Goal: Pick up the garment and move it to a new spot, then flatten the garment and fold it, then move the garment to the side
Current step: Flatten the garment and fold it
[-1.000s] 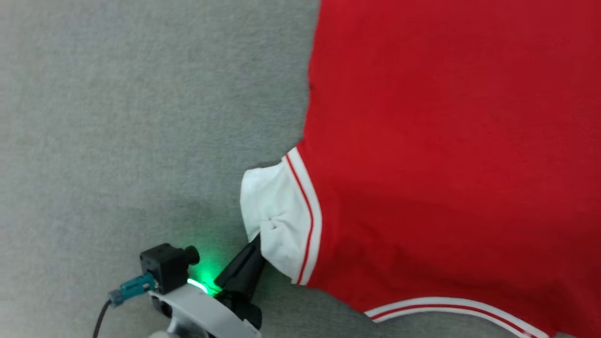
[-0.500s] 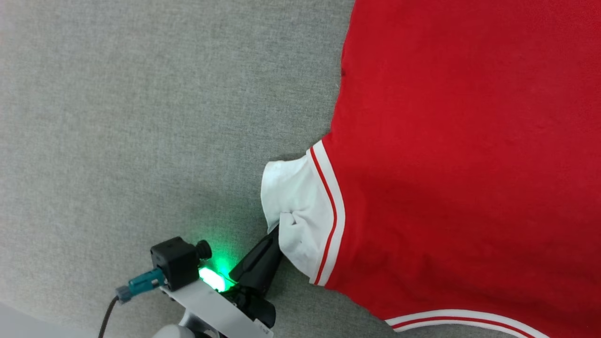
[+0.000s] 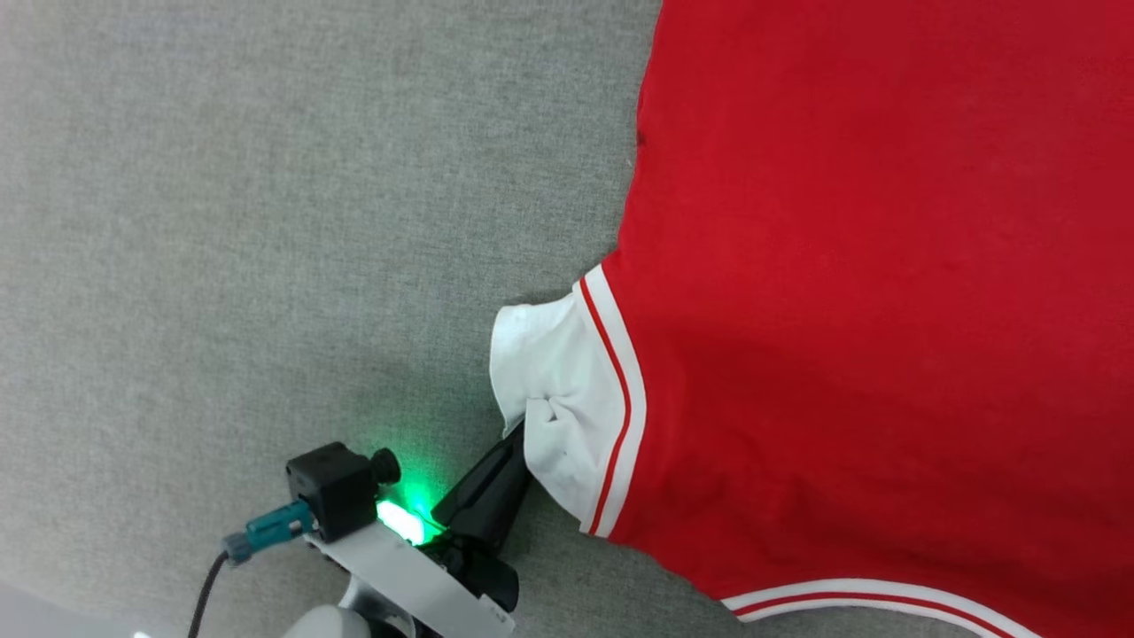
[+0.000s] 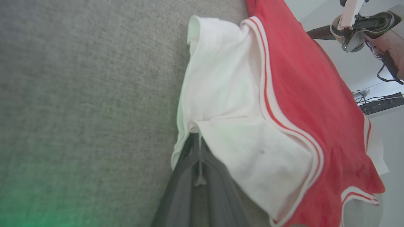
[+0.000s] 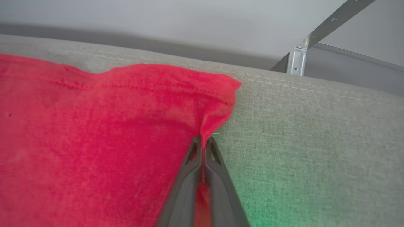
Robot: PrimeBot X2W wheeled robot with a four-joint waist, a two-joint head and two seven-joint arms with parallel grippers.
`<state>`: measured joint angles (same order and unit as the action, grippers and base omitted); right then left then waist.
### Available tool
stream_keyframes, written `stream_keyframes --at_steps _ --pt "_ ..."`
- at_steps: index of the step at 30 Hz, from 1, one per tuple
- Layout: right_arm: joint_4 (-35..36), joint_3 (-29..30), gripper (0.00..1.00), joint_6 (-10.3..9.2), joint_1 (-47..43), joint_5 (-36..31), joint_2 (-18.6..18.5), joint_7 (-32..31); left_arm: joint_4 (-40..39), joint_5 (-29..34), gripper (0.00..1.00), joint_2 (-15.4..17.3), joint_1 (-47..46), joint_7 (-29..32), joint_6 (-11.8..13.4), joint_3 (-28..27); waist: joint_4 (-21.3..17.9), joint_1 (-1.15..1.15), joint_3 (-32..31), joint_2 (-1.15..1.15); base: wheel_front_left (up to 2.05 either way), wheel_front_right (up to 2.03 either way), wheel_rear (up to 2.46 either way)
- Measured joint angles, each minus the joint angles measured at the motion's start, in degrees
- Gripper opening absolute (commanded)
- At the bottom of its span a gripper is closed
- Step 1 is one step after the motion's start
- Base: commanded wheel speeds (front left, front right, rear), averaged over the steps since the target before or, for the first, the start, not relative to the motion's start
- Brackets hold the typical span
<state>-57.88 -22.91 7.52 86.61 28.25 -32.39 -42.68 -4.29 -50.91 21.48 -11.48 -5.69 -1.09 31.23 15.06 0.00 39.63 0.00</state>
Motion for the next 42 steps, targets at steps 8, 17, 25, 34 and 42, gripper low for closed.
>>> stream_keyframes --at_steps 8,17,25,34,42 --pt "7.3 -6.2 0.0 -0.07 -9.2 8.1 -1.6 2.9 3.7 0.0 0.0 -0.4 -1.5 -0.1 0.2 -0.5 -1.5 0.0 -4.3 0.0 0.0 0.0 0.0" --pt "23.5 -13.8 0.0 0.02 -26.1 19.9 -11.5 3.5 6.5 0.0 0.0 1.2 -2.4 0.6 2.7 -2.4 -5.5 0.0 -10.8 0.0 0.0 0.0 0.0" --pt "37.7 -15.2 0.0 0.01 -44.9 27.3 -20.1 3.3 7.9 -0.9 0.0 2.5 -0.9 1.2 3.6 -3.0 -9.7 0.0 -17.0 0.0 0.0 0.0 0.0" --pt "47.7 -9.9 0.0 0.01 -67.2 30.2 -22.4 5.8 8.6 -1.0 0.0 3.1 0.0 1.0 3.9 -3.1 -14.8 0.0 -20.9 0.0 0.0 0.0 0.0" --pt "51.9 -5.6 0.0 -0.07 -77.1 27.0 -17.5 4.7 8.7 -1.0 0.0 3.7 0.3 1.1 4.1 -3.0 -17.6 0.0 -22.2 0.0 0.0 0.0 0.0"
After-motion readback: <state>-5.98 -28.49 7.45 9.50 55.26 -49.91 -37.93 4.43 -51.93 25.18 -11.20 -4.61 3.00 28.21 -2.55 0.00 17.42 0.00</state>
